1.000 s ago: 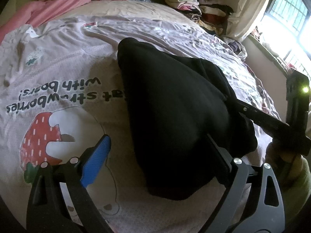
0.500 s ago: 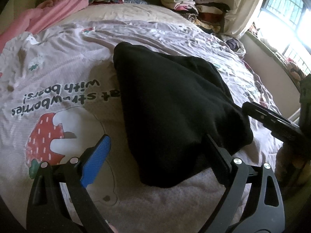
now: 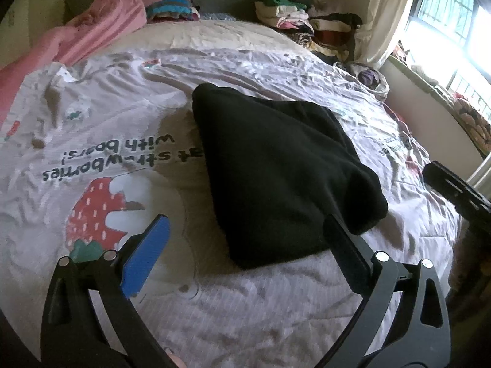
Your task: Fold small clothes
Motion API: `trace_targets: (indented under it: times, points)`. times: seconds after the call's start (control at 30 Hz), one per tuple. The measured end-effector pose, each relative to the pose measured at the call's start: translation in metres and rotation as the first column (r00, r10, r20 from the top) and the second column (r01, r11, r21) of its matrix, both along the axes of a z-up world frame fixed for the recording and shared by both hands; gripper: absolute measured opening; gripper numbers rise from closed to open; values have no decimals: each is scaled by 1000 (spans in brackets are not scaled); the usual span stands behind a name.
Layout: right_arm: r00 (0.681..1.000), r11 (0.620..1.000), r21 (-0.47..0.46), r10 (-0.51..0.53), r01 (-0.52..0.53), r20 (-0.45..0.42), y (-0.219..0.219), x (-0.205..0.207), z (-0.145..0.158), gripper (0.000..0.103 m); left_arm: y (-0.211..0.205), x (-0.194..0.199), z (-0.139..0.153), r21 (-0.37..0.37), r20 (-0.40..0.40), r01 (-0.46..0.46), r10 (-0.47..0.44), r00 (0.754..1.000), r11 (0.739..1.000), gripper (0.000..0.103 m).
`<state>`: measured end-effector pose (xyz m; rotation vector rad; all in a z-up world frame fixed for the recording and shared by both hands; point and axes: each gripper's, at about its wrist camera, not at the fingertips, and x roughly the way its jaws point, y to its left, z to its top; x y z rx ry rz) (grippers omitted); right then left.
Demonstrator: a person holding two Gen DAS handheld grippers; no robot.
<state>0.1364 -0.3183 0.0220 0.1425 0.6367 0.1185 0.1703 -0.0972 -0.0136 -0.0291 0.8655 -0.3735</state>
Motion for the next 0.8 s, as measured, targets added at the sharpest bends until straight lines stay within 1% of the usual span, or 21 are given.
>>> trace_targets:
  times: [0.13,0.27,0.47,0.67,0.73,0.8]
  points:
    - [999,1000,-22,-10,10,38,5,-20,5,99,5,-16,3,5,26,-6,6,1000,1000,94]
    - [998,999,-45,-12,14,53,13,-37,1,99,11,-32,3,5,44,-7,6,999,1000,94]
    - [997,997,-75,-17,22,75,35,-65,-14,99,18,-57,-3,13,67,-11,10,998,1000,94]
    - [994,994,-107,-27,38,102,54,-88,-32,99,21,-77,-15,28,86,-14,12,996,1000,94]
    - [992,989,-134,-41,56,119,61,-96,-36,99,24,-83,-19,26,95,-21,18,995,999,94]
    - [992,988,-133,-59,74,116,64,-101,-41,99,27,-88,-23,22,90,-22,20,996,1000,94]
